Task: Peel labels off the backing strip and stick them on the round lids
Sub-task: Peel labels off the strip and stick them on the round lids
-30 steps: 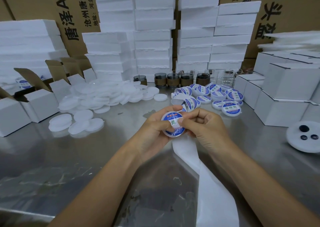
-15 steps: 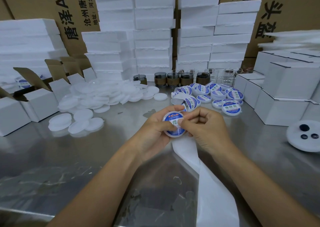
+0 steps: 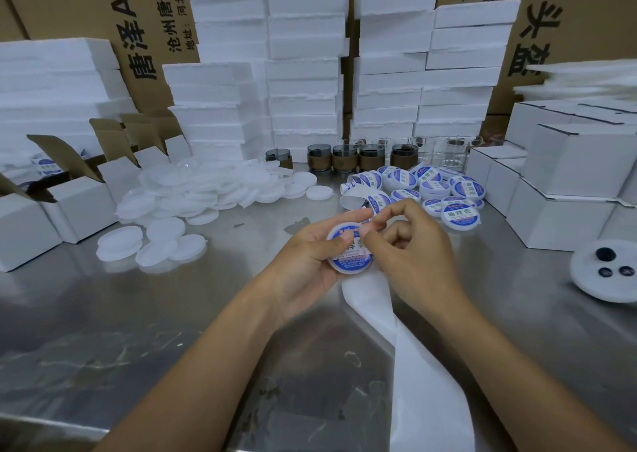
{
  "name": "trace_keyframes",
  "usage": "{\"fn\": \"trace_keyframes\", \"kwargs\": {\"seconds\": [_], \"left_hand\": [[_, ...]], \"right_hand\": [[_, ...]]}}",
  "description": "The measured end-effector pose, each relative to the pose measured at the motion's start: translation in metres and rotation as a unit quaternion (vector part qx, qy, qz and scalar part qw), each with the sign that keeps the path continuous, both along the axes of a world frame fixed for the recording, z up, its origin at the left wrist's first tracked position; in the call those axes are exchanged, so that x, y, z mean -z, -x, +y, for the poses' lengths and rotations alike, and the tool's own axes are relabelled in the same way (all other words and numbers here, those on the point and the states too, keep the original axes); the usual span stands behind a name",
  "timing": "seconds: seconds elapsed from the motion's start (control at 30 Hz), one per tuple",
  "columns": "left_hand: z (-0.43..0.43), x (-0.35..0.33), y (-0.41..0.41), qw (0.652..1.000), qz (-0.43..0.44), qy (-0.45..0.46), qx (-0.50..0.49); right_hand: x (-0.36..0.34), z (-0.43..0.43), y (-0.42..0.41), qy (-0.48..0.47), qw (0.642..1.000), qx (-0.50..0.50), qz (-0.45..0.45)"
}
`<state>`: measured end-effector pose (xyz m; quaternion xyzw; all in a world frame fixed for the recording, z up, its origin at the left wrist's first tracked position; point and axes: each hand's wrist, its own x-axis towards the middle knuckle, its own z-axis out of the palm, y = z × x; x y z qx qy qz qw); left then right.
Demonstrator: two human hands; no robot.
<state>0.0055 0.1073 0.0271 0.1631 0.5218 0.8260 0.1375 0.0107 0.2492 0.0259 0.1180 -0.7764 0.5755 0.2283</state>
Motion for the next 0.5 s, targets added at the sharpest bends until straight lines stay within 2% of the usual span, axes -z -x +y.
{"fn": "trace_keyframes", "kwargs": {"seconds": [0.17, 0.23, 0.37, 0.5], "left_hand": [[0.0, 0.0, -0.002, 1.0, 0.003, 0.018, 0.0], [0.0, 0.001, -0.002, 1.0, -0.001, 0.007, -0.013], [0.001, 0.002, -0.001, 1.0, 0.004, -0.018, -0.022], [0.001, 0.0, -0.001, 0.999, 0.024, -0.025, -0.026]], "right_hand": [[0.003, 0.003, -0.001, -0.125, 0.991, 0.031, 0.039], [0.003, 0.002, -0.002, -0.089, 0.995, 0.024, 0.028], [-0.004, -0.001, -0.004, 0.08, 0.993, -0.07, -0.056], [-0.009, 0.001, -0.004, 0.129, 0.981, -0.103, -0.098]]}}
